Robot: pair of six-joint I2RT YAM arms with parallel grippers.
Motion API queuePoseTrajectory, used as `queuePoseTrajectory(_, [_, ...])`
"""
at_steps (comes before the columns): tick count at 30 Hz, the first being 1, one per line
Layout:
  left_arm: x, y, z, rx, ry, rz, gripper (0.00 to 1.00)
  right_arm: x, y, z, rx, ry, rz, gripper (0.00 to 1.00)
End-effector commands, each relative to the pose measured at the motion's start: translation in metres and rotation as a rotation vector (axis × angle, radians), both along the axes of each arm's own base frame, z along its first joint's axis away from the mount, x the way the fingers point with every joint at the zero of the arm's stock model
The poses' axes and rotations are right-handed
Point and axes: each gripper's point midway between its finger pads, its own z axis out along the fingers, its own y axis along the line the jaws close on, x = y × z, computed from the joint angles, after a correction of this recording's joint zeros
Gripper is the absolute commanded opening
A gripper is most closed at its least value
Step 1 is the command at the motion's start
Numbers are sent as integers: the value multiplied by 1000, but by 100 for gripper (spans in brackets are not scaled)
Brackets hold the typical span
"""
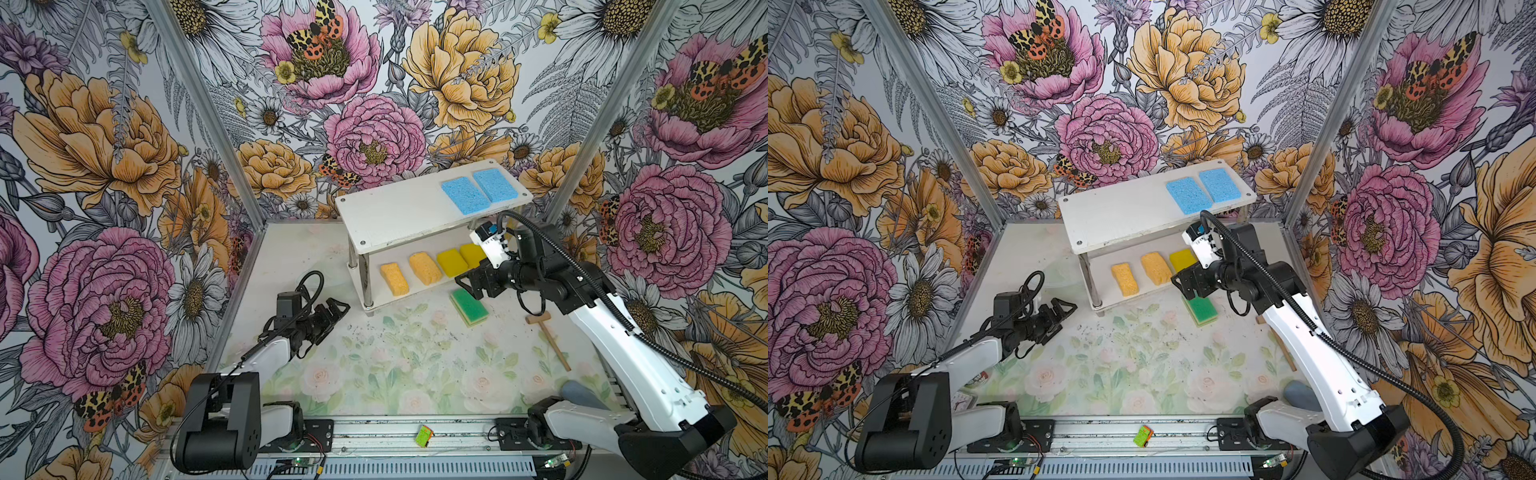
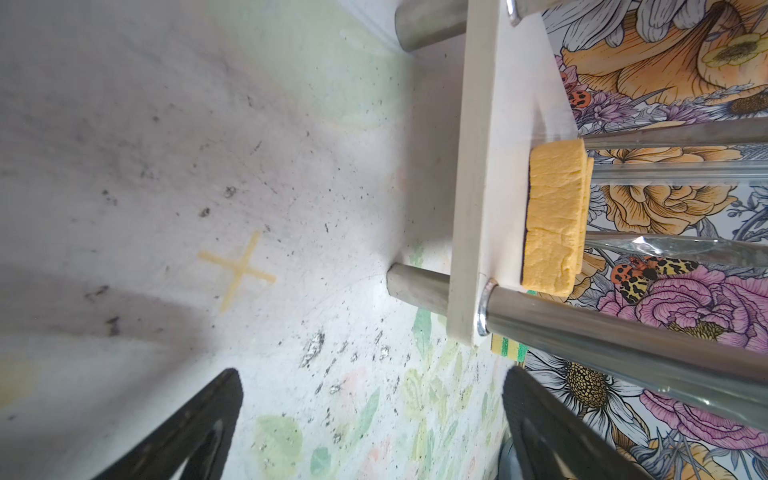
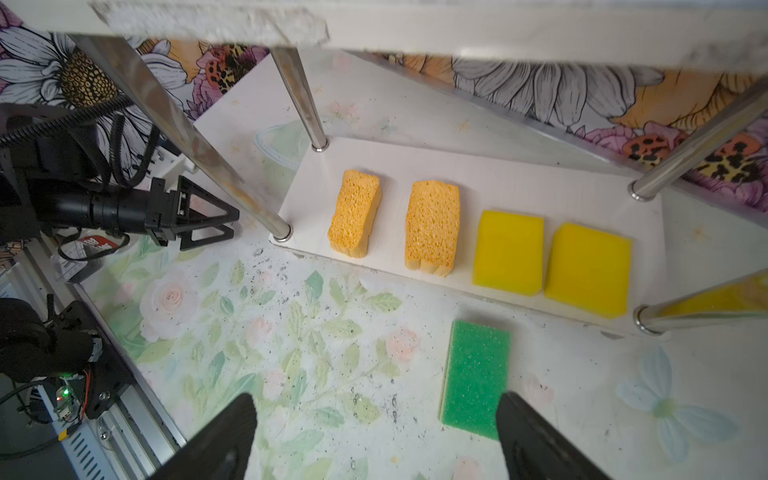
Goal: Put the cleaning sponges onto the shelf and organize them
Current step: 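Withdraw the right gripper and move it down over the green sponge, then lower the right gripper onto the green sponge's near end and close it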
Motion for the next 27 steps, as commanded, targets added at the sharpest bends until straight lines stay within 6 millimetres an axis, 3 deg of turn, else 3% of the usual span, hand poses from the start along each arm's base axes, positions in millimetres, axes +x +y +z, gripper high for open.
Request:
queuePoseTrajectory(1, [7, 0, 8, 1, -28, -19, 99, -7, 2, -21, 39, 53, -32, 93])
queuePoseTrajectory(7, [10, -2, 10, -2, -30, -24, 99, -10, -9, -86, 6, 208, -133, 93])
queuePoseTrajectory(12, [6, -3, 11, 1, -37, -23, 99, 6, -29, -135, -33, 304, -277, 93])
queuePoseTrajectory(17, [1, -1, 9, 7, -35, -19, 99, 27, -53, -168, -99, 356, -416, 92])
queuePoseTrajectory(22, [-1, 3, 6, 9, -29, -10, 99, 42, -59, -196, -175, 384, -438, 88])
queuePoseTrajectory(27, [-2, 5, 4, 11, -23, -4, 99, 53, -64, -208, -236, 370, -437, 88])
